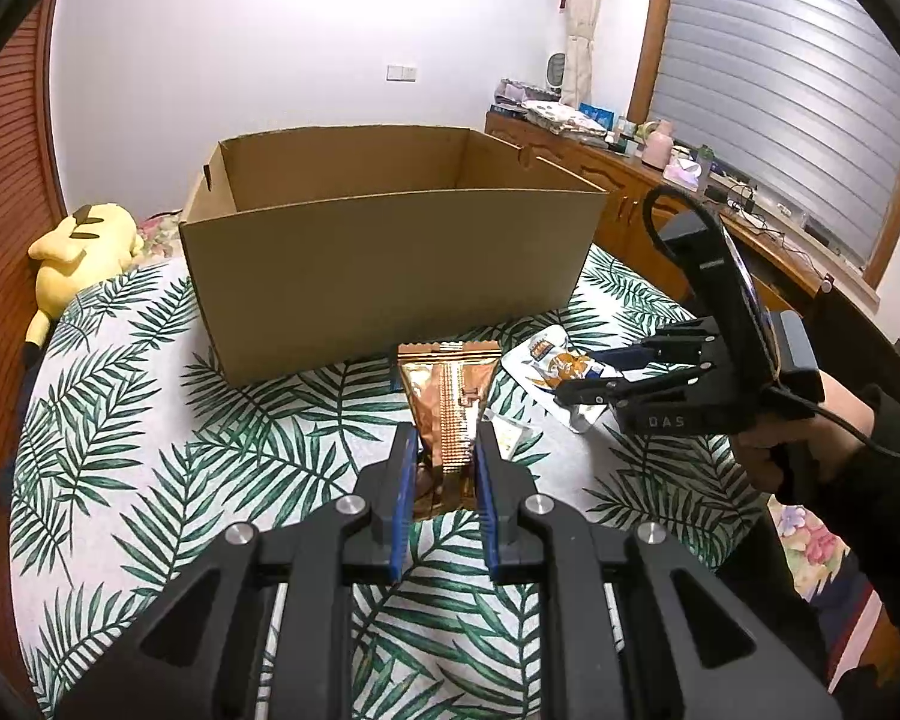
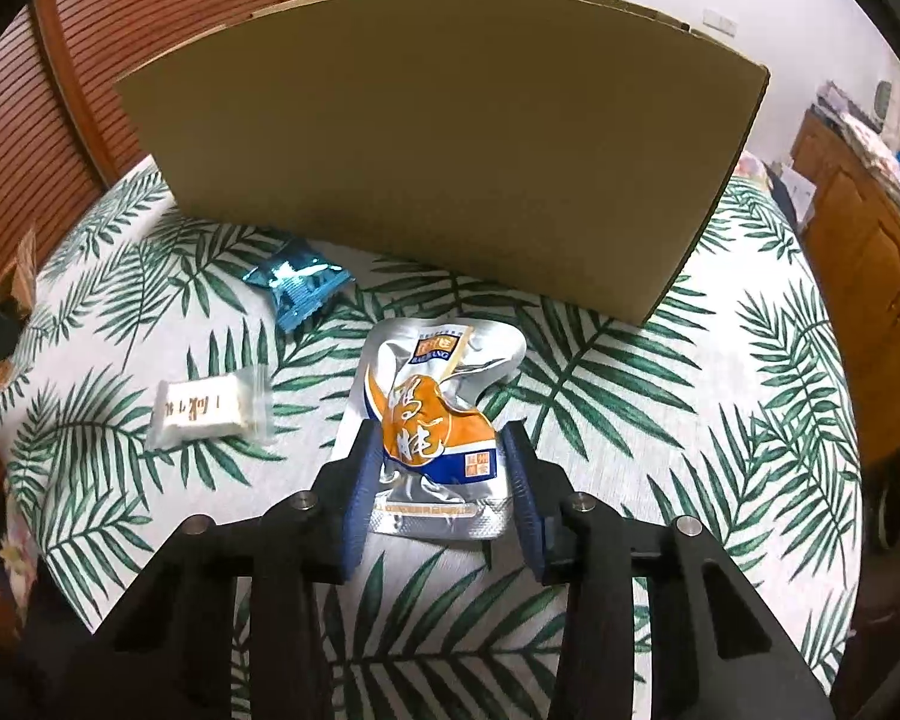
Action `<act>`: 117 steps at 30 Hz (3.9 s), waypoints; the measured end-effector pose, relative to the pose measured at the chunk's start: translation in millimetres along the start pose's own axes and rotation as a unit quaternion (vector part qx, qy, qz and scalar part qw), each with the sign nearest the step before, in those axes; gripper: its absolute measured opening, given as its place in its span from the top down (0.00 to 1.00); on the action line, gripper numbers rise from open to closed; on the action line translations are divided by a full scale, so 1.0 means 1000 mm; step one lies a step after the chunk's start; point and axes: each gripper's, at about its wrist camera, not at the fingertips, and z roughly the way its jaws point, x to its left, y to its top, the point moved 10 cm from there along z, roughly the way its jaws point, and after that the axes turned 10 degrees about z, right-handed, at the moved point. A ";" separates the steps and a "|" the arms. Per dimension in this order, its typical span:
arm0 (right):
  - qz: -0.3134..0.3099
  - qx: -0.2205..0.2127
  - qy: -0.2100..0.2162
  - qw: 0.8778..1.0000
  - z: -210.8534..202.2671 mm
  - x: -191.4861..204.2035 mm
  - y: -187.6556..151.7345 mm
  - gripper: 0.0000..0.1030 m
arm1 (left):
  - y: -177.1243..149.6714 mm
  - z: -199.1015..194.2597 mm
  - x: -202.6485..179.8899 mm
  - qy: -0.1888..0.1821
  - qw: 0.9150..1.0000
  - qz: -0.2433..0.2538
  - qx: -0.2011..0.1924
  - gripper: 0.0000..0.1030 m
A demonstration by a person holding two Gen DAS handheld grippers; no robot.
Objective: Organize snacks
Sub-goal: 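Close the left tool on the gold wrapper while the right tool grasps the orange pouch, then carry both snacks into the box and open both tools to release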
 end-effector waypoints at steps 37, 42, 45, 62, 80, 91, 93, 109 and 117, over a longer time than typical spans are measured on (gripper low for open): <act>0.004 -0.154 0.025 0.988 -0.130 0.031 0.019 0.86 | 0.030 -0.030 0.004 0.035 0.998 -0.013 -0.044 0.84; -0.001 -0.181 0.023 0.983 -0.153 0.032 0.037 0.86 | 0.051 -0.036 0.010 0.044 0.997 -0.006 -0.059 0.84; -0.005 -0.193 0.023 0.981 -0.162 0.032 0.050 0.86 | 0.064 -0.036 0.015 0.048 0.997 -0.003 -0.068 0.84; -0.017 -0.217 0.027 0.976 -0.141 0.024 0.125 0.86 | 0.120 0.010 0.067 0.068 0.994 -0.004 -0.091 0.84; -0.018 -0.192 0.036 0.981 -0.062 0.018 0.159 0.86 | 0.131 0.078 0.102 0.060 0.995 -0.020 -0.077 0.84; -0.009 -0.186 0.039 0.982 -0.041 0.016 0.164 0.86 | 0.131 0.093 0.102 0.057 0.996 -0.023 -0.072 0.84; -0.007 -0.185 0.038 0.982 -0.038 0.014 0.164 0.86 | 0.130 0.094 0.103 0.057 0.996 -0.023 -0.071 0.83; 0.000 -0.193 0.049 0.980 -0.047 0.014 0.155 0.71 | 0.121 0.083 0.097 0.057 0.996 -0.025 -0.064 0.64; -0.004 -0.204 0.063 0.977 -0.083 0.025 0.118 0.71 | 0.094 0.040 0.068 0.061 0.996 0.005 -0.068 0.60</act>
